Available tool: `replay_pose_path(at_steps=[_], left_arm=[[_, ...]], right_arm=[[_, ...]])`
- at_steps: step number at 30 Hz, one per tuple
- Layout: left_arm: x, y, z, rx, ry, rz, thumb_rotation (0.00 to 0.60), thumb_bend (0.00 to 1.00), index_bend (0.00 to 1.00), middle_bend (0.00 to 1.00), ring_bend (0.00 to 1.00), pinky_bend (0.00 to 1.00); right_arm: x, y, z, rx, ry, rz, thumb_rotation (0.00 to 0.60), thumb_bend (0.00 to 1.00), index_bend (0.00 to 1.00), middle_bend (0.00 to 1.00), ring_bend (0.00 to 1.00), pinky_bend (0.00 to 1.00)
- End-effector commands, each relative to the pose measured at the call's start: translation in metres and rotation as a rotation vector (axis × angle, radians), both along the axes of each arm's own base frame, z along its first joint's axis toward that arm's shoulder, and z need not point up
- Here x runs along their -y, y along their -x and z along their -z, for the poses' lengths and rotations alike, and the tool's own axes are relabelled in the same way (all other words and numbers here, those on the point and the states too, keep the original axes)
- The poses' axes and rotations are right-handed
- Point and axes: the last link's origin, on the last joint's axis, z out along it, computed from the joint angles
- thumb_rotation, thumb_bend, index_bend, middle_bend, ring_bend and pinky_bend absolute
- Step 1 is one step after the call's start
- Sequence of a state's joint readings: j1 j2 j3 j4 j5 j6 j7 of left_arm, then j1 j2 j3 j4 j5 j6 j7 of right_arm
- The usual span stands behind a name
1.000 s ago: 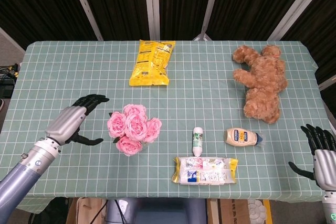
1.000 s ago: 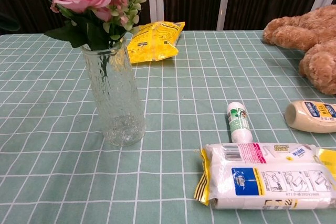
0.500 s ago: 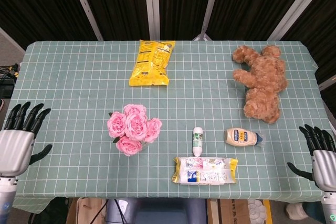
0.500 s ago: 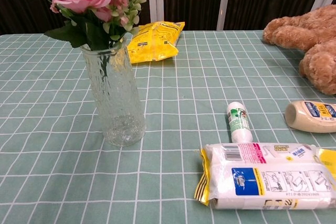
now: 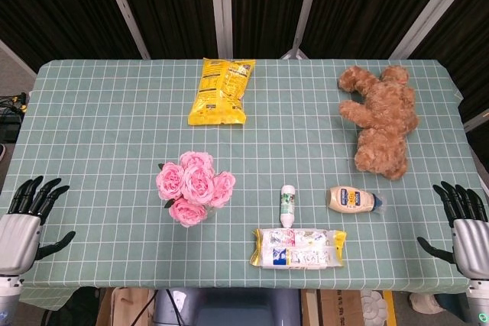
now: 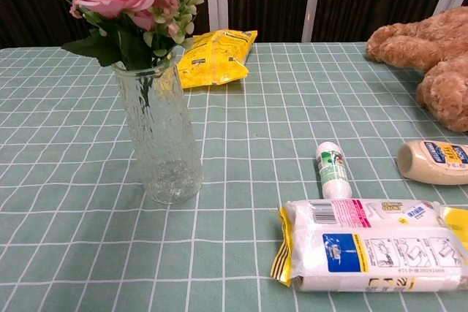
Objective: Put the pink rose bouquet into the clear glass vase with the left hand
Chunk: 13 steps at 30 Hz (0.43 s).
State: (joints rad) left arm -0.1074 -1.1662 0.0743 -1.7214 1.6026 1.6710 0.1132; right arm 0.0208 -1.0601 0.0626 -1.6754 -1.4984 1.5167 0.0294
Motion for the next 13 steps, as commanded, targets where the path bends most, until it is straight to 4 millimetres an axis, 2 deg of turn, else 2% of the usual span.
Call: replay_pose_path(at_steps=[1,13], left_arm=[[-0.003,0.005,0.001,0.015,-0.005,-0.017,0.600,0.22,0.20,0.12,0.00,0.04],[-0.006,0.017,-0.018,0.014,-0.062,-0.081,0.600,0.22,0.21,0.13,0.00,0.04]], right_arm=[[0.000,0.000,0.000,-0.004,-0.001,0.002,0.600,0.17,0.12,0.11,0.01,0.00],[-0.001,-0.001,-0.002,-0.014,0.008,0.016,0.600,0.17,0.12,0.11,0.01,0.00]])
